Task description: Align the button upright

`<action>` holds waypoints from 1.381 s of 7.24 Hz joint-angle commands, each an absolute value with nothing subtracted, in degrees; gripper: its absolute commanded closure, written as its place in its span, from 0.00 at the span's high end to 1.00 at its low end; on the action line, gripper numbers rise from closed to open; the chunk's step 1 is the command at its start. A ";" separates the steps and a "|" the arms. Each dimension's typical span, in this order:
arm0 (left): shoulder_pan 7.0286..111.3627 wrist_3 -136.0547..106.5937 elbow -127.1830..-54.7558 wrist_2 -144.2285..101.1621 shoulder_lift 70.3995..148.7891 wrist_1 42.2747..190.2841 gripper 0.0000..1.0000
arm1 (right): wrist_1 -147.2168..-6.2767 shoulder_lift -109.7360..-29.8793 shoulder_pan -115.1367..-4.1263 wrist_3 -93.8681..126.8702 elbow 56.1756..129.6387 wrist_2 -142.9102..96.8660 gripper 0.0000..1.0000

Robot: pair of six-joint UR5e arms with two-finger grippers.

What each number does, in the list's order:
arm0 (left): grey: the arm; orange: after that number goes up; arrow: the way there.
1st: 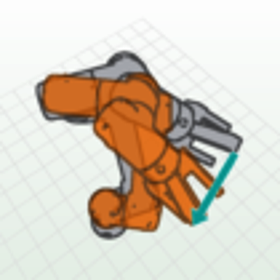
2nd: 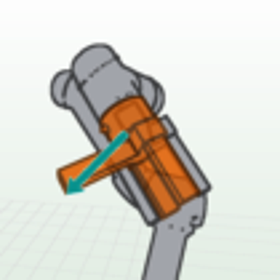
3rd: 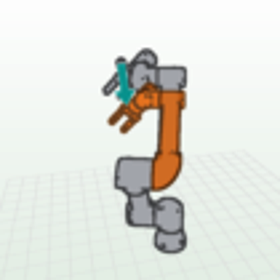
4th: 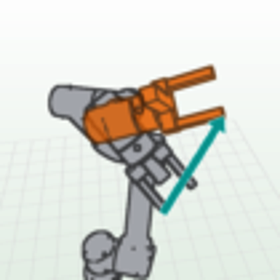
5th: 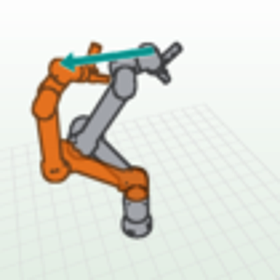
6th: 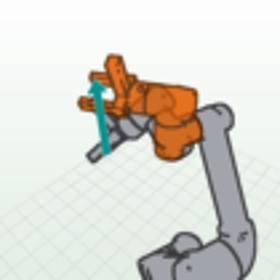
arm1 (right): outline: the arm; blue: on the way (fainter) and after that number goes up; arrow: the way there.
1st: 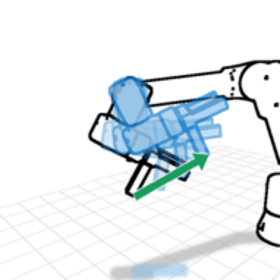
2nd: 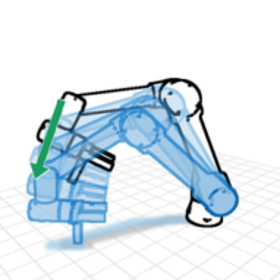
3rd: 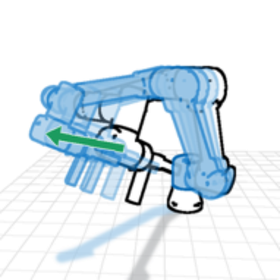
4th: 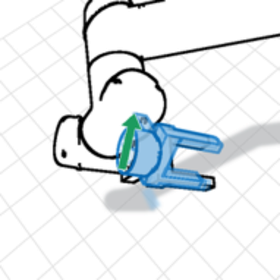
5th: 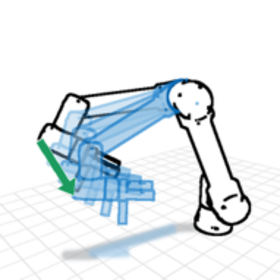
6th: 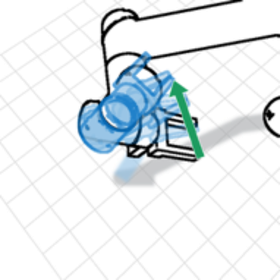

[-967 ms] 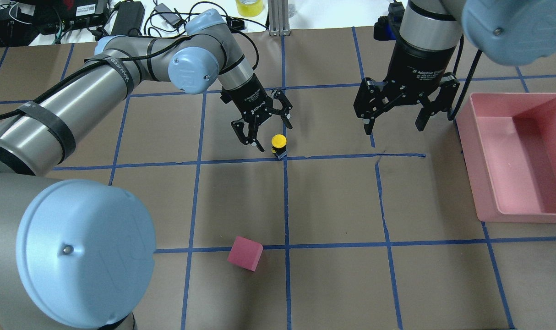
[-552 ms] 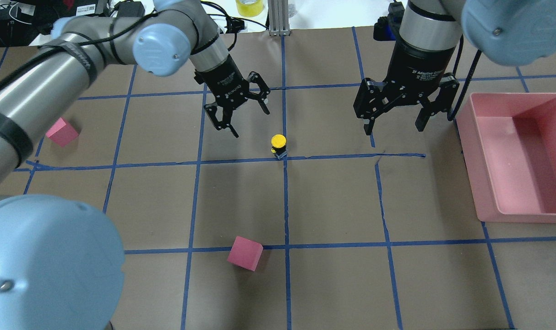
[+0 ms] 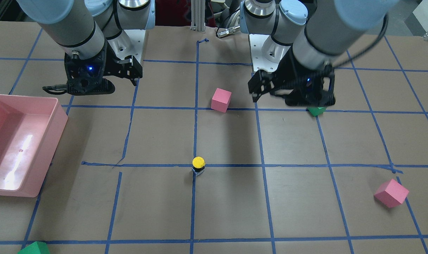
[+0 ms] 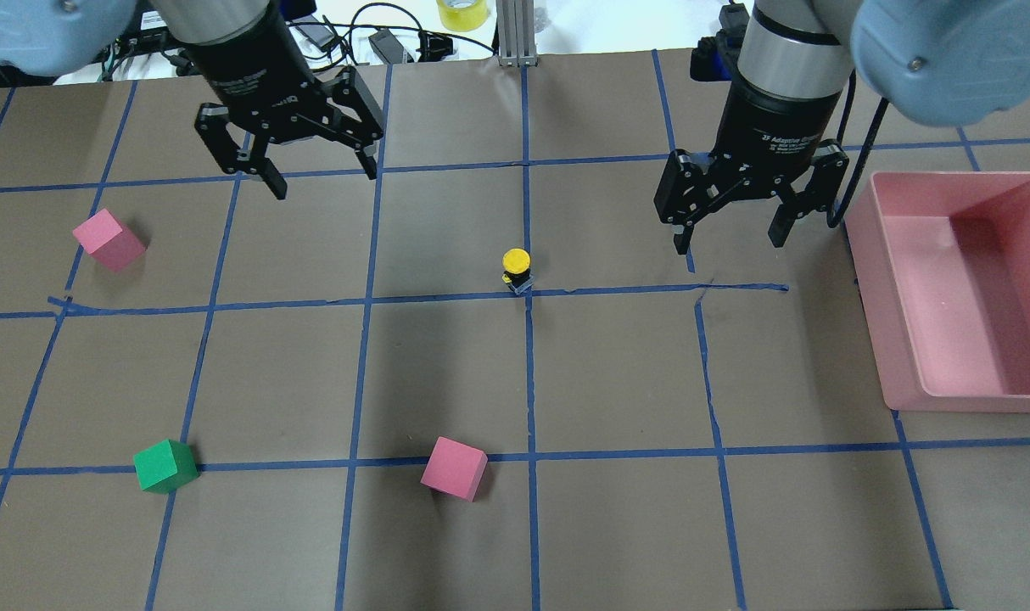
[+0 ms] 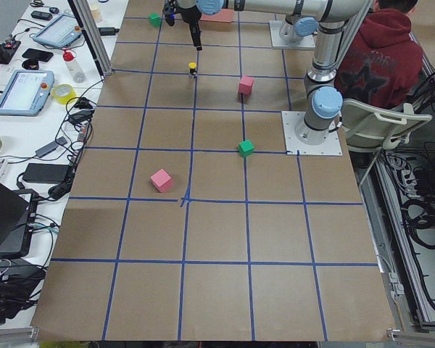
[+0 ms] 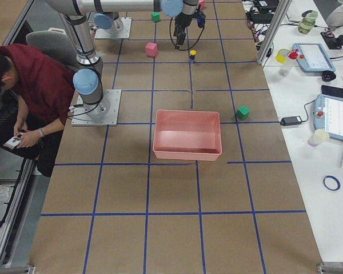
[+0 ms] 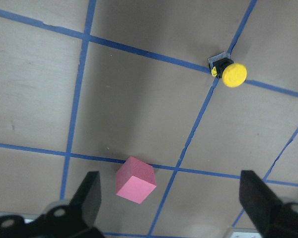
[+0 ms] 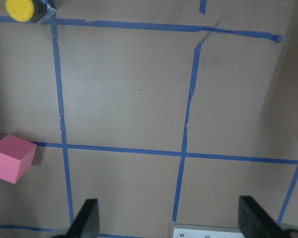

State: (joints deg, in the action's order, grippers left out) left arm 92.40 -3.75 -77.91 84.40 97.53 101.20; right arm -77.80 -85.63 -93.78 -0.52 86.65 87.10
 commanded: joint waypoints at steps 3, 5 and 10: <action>84.91 2.81 -82.43 83.33 91.76 92.95 1.00 | -77.87 -85.61 -93.78 -0.61 86.66 87.10 1.00; 85.25 2.28 -89.35 87.25 88.53 85.98 1.00 | -77.87 -85.69 -93.69 -0.62 86.66 87.10 1.00; 85.25 1.93 -93.09 90.17 85.87 81.89 1.00 | -81.12 -85.87 -91.05 -0.35 86.57 87.19 1.00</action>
State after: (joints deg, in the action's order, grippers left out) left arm 85.25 1.98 -94.14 89.79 85.91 79.39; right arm -80.92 -85.80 -91.44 -0.46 86.57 87.19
